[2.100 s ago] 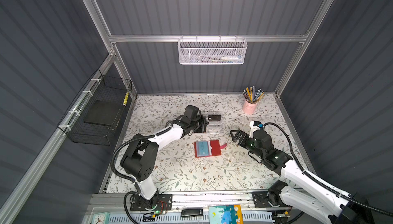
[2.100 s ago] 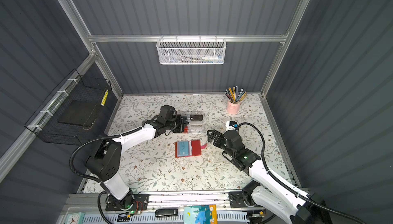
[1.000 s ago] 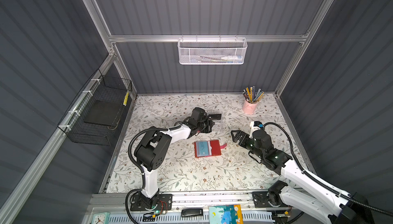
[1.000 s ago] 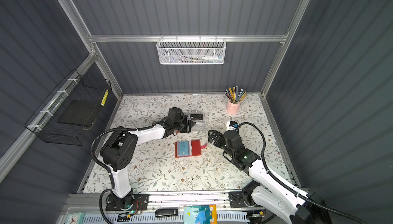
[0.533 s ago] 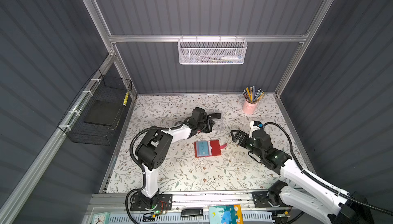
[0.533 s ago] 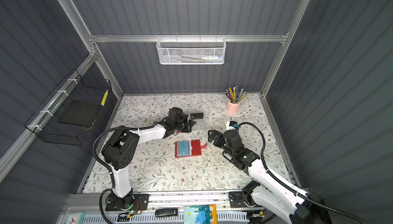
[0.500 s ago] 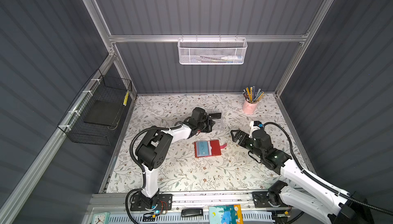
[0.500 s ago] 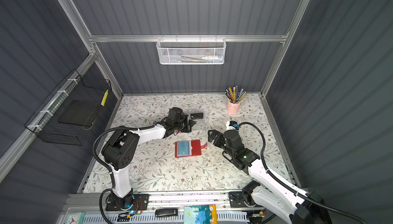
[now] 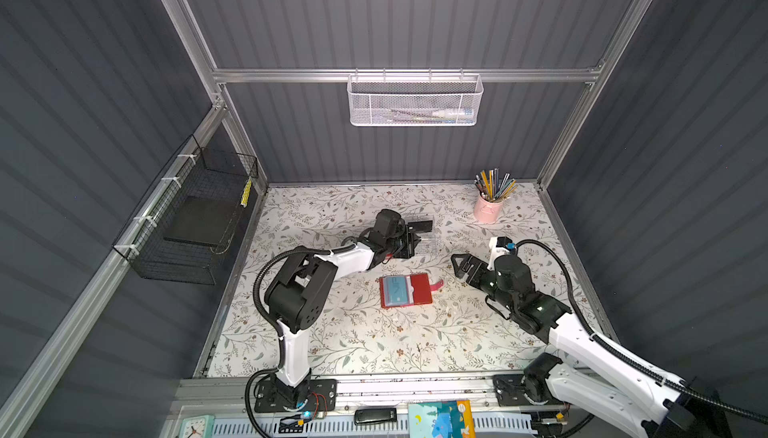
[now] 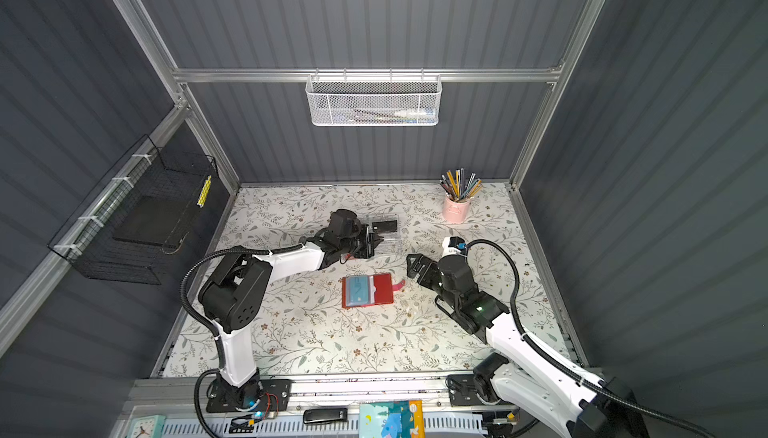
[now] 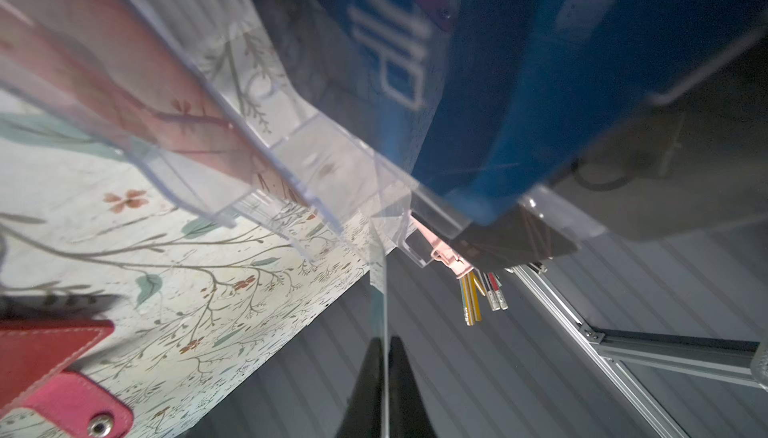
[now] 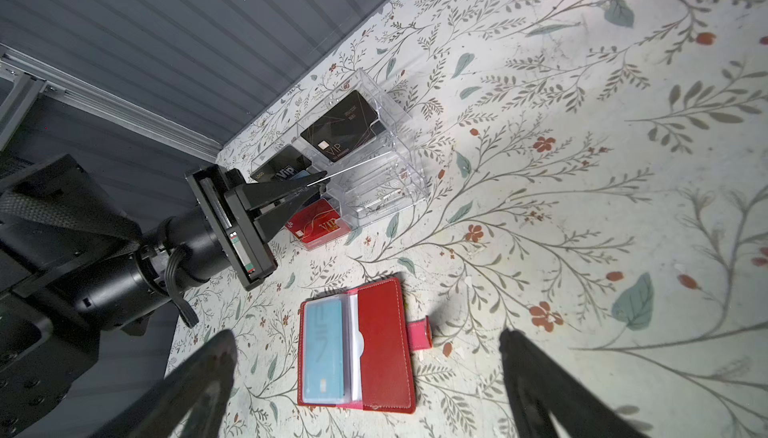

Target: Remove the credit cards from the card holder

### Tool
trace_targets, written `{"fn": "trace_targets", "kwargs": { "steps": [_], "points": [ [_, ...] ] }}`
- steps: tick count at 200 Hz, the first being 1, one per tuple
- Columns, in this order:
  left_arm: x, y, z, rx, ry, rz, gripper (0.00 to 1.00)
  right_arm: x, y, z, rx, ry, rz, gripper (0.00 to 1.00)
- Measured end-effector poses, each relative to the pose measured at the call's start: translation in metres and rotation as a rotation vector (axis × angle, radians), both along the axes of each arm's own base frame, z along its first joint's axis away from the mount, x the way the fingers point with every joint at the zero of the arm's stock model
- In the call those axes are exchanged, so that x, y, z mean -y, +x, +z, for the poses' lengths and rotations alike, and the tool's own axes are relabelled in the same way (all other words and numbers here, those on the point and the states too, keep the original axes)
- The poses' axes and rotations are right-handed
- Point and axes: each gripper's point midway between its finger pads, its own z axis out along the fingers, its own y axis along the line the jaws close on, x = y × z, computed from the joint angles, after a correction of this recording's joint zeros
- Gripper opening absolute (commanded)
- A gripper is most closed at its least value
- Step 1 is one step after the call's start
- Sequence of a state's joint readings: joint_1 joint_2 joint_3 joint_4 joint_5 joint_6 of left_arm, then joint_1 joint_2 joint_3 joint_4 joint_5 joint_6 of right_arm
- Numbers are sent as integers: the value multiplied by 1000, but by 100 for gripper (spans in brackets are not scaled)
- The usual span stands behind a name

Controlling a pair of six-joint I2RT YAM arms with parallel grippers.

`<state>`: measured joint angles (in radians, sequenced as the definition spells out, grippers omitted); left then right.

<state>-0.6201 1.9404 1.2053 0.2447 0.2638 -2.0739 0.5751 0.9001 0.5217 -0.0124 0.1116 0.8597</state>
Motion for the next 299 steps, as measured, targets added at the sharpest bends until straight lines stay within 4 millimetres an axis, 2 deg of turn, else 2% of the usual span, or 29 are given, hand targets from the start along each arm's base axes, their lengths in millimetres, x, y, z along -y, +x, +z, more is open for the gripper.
{"fn": "trace_targets", "kwargs": {
  "steps": [139,190,237,266,299],
  "points": [
    [-9,4,-4,-5,4,13,11,0,-3,2,5,23,1,99],
    [-2,11,7,27,6,-14,12,0,-3,2,6,23,1,99],
    [-6,9,3,36,71,-38,15,-1,-3,2,5,24,4,99],
    [-17,4,18,73,142,-46,17,-2,-2,-2,-6,17,11,99],
    [-32,-2,64,188,203,-59,23,-4,0,-10,-25,-40,33,99]
  ]
}}
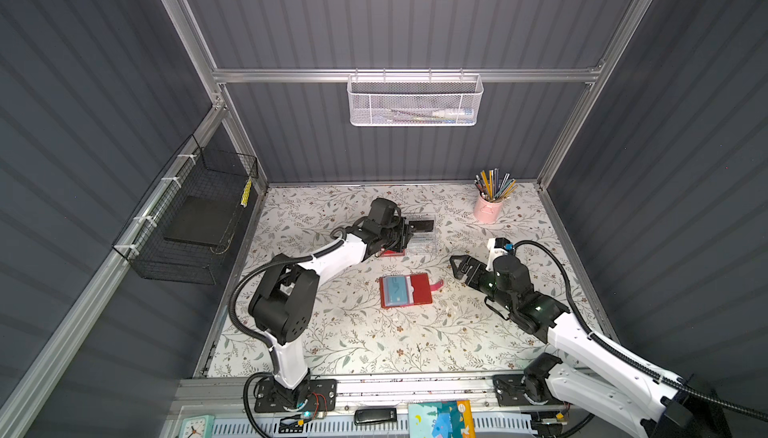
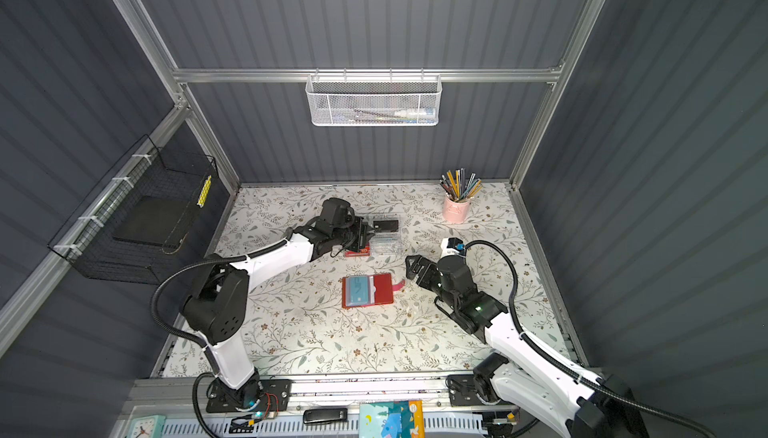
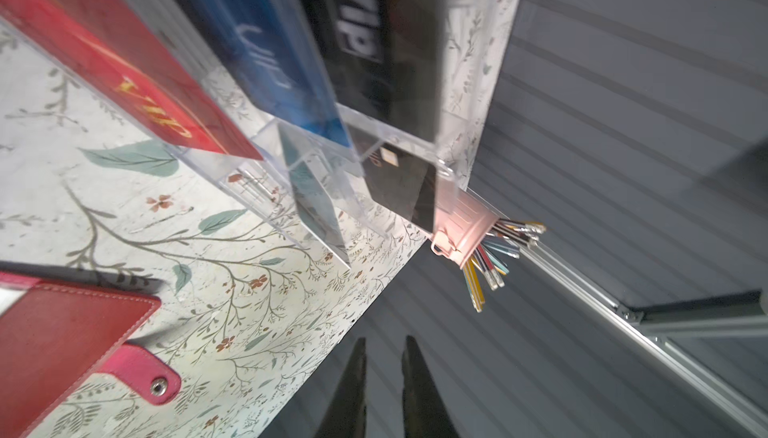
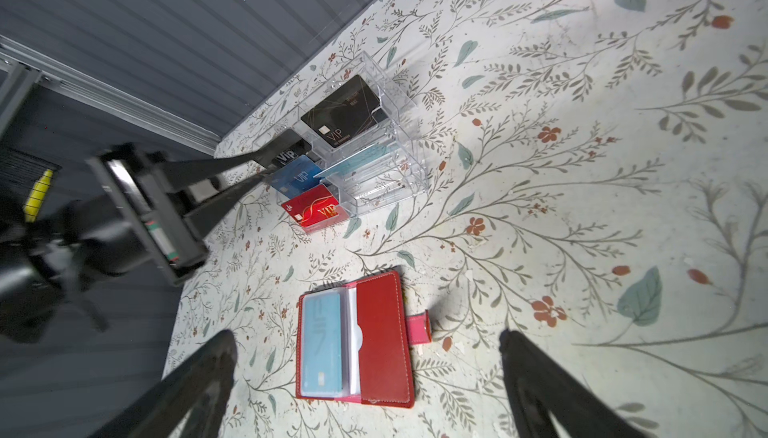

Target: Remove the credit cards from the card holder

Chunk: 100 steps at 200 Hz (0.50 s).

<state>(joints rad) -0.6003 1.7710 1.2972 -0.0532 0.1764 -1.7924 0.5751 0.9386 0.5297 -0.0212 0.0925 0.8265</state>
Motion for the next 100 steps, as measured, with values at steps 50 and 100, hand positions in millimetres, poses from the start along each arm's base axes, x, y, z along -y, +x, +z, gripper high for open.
{"fn": "trace_targets", "kwargs": {
  "steps": [50,100],
  "points": [
    [-21,-7,58,243,165,-84,48,-18,29,15,5,-192,100,99],
    [-67,-35,73,447,439,-160,100,-33,67,-11,-46,-440,189,99]
  ]
}}
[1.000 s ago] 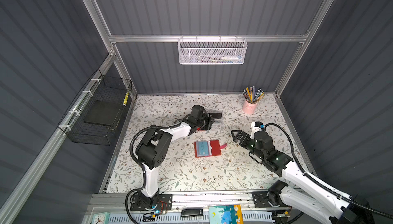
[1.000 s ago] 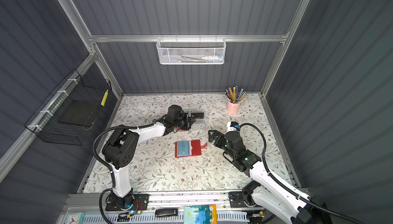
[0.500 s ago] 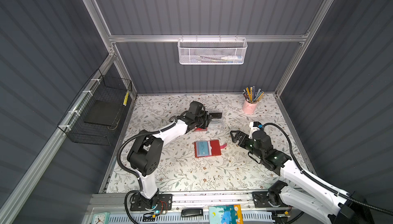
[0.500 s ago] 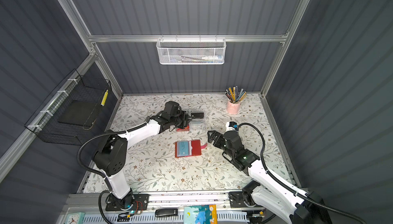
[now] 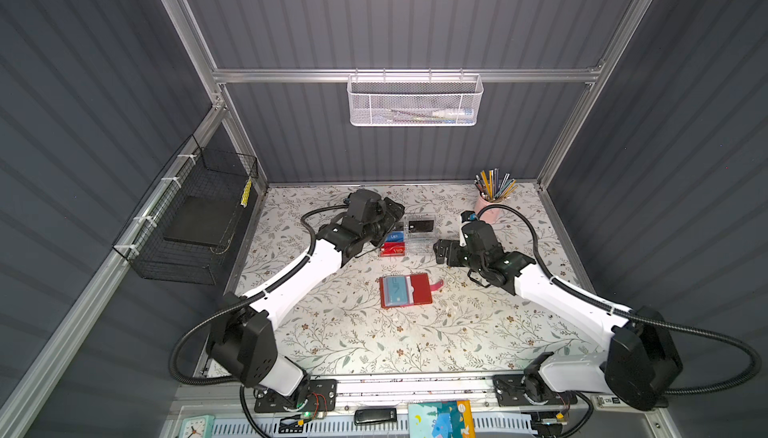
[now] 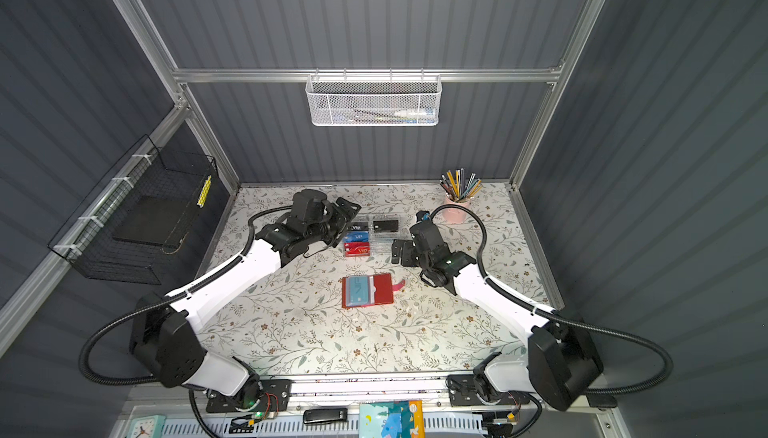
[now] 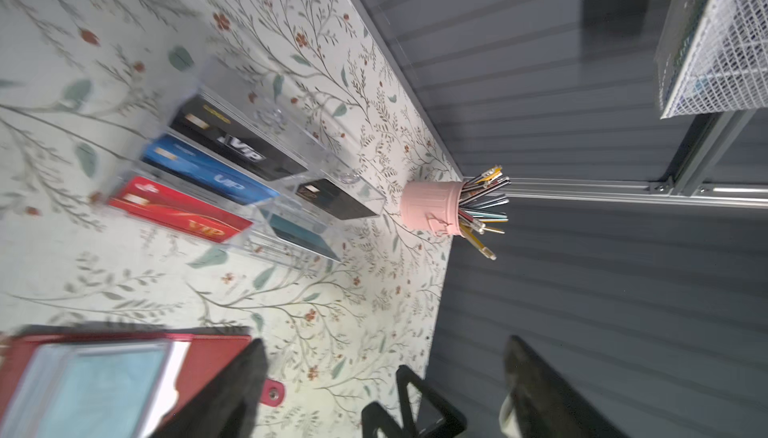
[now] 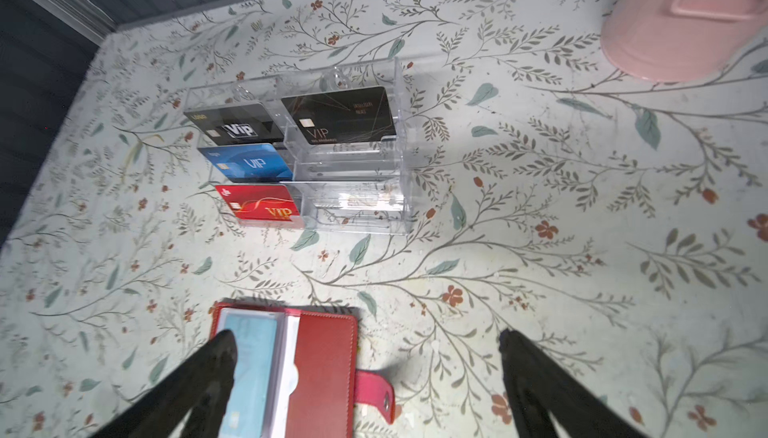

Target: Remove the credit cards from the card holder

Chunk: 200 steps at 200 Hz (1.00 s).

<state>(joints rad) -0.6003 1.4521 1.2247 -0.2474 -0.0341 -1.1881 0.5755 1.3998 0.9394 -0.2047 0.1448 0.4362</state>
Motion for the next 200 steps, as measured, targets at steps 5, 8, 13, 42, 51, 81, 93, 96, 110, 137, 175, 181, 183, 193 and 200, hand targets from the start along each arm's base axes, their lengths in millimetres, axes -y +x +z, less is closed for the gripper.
{"fn": "trace_targets", "kwargs": {
  "steps": [5,8,13,42,51,81,93,96,110,137,175,181,183,193,200],
  "points": [
    [-6,-3,0,18,27,-1,100,-1,3,-3,-5,-22,6,99],
    [-9,-5,0,29,42,-2,100,-1,5,-5,-7,-35,9,99],
    [-14,-9,0,43,68,-4,100,-2,9,-8,-10,-54,14,99],
    [-35,-24,-6,108,183,-28,100,-9,25,-23,-29,-152,46,99],
    [-39,-28,-11,118,211,-39,100,-11,30,-27,-30,-178,54,99],
    [-47,-40,-33,137,270,-83,100,-19,44,-43,-45,-249,76,99],
    [-47,-42,-39,144,283,-100,100,-21,47,-50,-53,-268,81,99],
    [-46,-42,-39,149,284,-103,100,-22,47,-51,-56,-271,83,99],
    [-46,-42,-41,163,291,-116,100,-22,49,-58,-64,-286,85,99],
    [-42,-39,-37,202,291,-131,100,-25,56,-66,-74,-309,78,99],
    [-40,-37,-31,237,292,-142,100,-26,67,-70,-66,-331,49,99],
    [-40,-37,-30,240,292,-143,100,-26,69,-70,-65,-334,43,99],
    [-40,-37,-30,240,293,-143,100,-26,70,-69,-63,-335,41,99],
    [-40,-36,-30,245,293,-143,100,-26,73,-68,-57,-340,32,99],
    [-39,-36,-30,247,293,-144,100,-26,75,-67,-54,-344,25,99]
  ]
}}
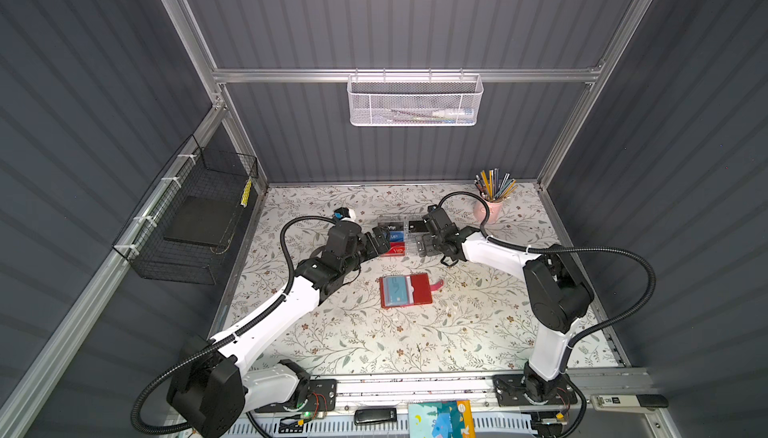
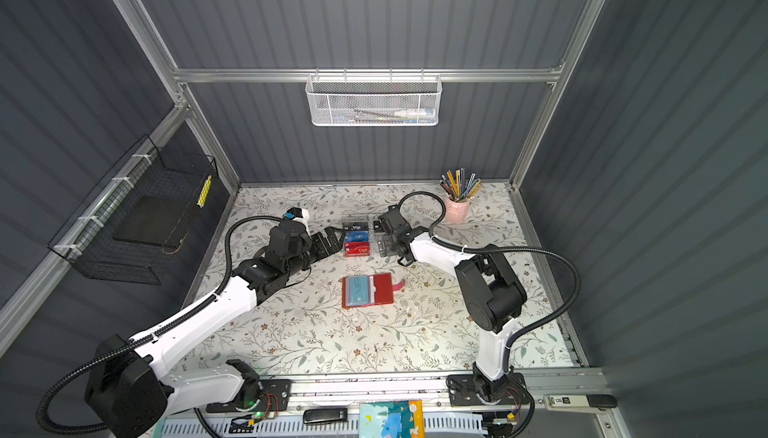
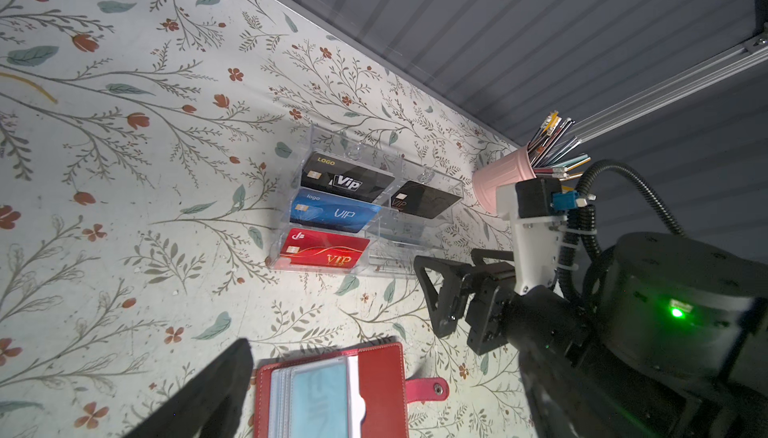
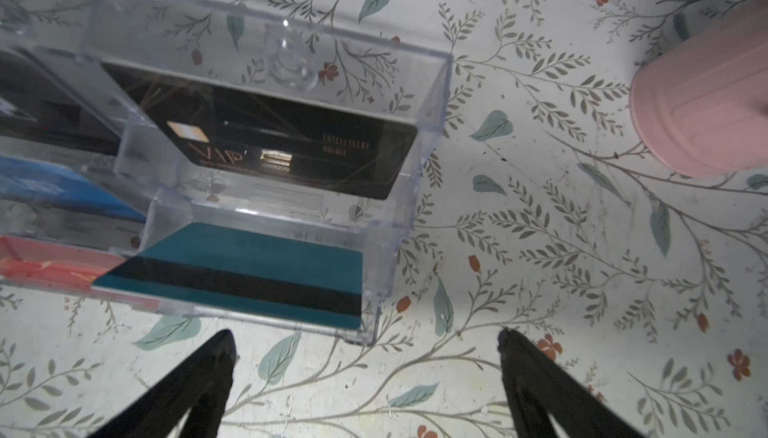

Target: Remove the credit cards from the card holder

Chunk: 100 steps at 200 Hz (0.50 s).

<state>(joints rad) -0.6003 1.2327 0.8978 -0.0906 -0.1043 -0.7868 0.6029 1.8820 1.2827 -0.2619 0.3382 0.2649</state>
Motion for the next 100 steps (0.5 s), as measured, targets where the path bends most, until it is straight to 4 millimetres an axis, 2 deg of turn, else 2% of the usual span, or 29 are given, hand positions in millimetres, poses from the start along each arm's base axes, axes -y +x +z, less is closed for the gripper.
{"fn": "trace_targets", "kwargs": {
  "steps": [100],
  "points": [
    [3,7,-13,-15,18,-2,100,5,19,0,22,5,-70,99]
  ]
}}
